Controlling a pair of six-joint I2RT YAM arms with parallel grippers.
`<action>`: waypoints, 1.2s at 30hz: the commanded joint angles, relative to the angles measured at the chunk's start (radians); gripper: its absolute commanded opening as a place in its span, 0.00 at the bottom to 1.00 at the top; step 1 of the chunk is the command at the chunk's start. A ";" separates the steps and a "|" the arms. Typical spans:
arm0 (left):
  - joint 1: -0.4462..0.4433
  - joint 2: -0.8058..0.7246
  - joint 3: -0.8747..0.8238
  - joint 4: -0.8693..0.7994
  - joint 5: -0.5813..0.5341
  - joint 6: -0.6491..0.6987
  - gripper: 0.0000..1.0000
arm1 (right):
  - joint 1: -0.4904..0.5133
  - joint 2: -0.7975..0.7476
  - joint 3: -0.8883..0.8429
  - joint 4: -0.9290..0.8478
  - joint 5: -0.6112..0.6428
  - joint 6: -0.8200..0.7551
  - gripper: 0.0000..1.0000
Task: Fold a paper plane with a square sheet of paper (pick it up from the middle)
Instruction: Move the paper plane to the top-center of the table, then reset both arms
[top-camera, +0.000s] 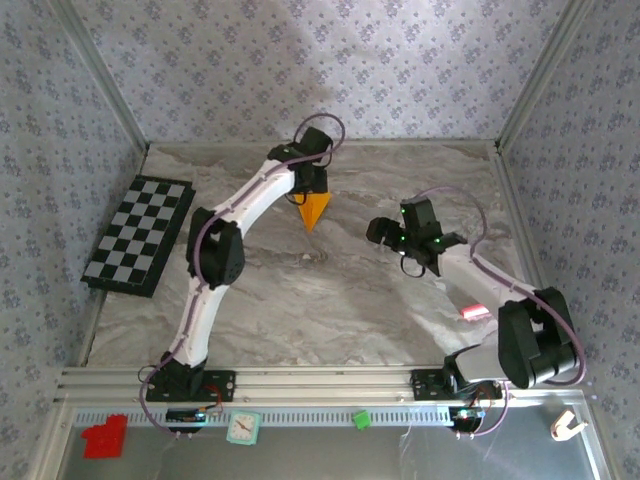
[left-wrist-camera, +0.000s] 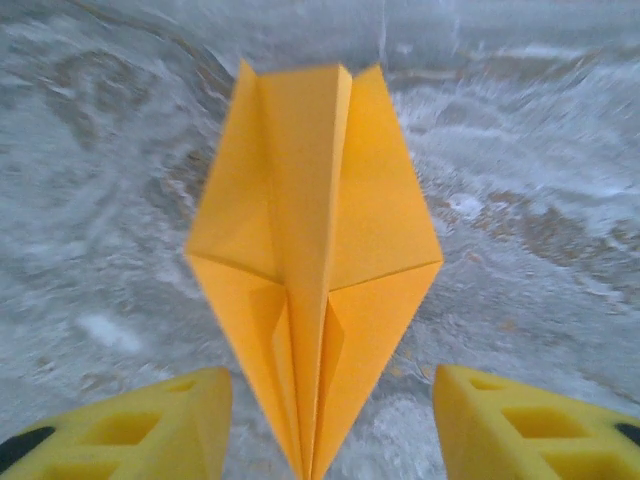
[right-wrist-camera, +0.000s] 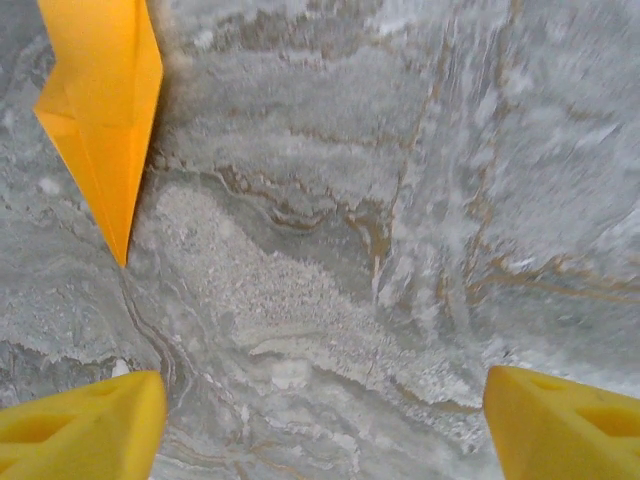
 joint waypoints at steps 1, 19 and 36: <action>0.000 -0.212 -0.098 0.039 -0.093 0.011 0.61 | -0.009 -0.090 0.058 -0.066 0.108 -0.086 0.91; 0.302 -1.189 -1.388 0.760 -0.330 0.177 1.00 | -0.096 -0.481 -0.237 0.140 0.589 -0.405 1.00; 0.564 -1.070 -1.856 1.525 -0.067 0.445 1.00 | -0.365 -0.221 -0.555 0.765 0.357 -0.563 1.00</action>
